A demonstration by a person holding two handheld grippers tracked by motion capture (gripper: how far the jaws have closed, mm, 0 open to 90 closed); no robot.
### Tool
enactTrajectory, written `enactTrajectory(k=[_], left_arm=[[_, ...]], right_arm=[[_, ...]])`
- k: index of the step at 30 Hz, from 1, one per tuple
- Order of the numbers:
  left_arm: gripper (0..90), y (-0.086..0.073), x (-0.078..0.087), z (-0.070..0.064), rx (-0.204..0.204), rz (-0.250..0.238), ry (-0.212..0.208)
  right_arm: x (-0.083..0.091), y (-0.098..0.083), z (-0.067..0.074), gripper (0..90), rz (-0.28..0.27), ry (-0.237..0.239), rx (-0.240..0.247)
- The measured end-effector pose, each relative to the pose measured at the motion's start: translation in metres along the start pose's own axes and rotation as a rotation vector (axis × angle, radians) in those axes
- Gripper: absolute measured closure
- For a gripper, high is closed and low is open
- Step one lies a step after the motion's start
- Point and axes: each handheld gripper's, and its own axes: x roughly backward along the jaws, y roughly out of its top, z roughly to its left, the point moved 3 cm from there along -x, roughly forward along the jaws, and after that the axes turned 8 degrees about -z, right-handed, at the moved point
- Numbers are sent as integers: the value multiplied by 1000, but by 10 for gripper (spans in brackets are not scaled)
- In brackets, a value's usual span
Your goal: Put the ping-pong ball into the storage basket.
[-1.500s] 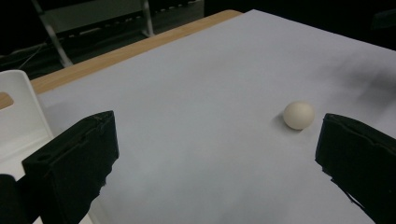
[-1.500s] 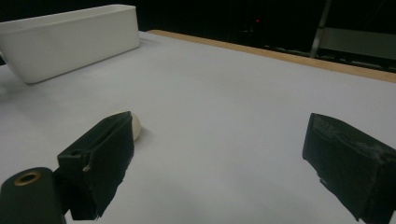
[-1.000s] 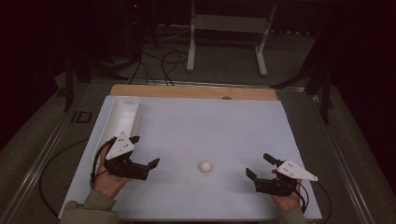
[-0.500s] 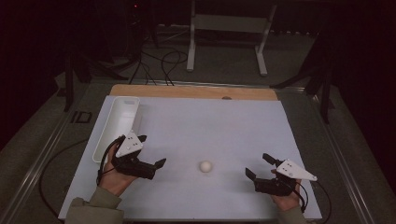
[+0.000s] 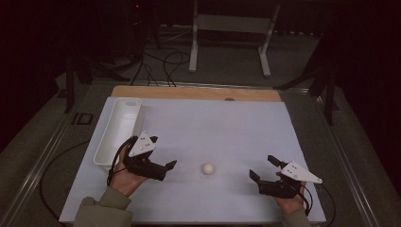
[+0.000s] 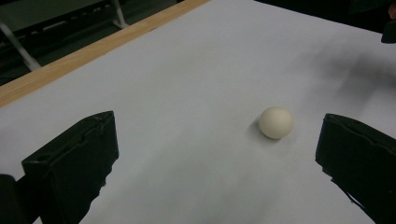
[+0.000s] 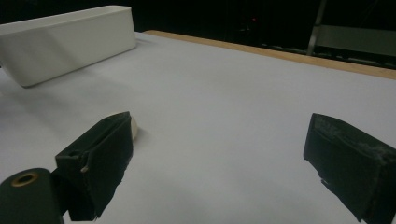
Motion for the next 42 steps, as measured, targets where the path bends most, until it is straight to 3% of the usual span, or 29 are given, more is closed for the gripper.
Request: enactTrajectory(k=[42], left_arm=[[0, 6, -48, -23, -37, 55, -91]], right_arm=[[-1, -2, -1, 79, 24, -15, 0]])
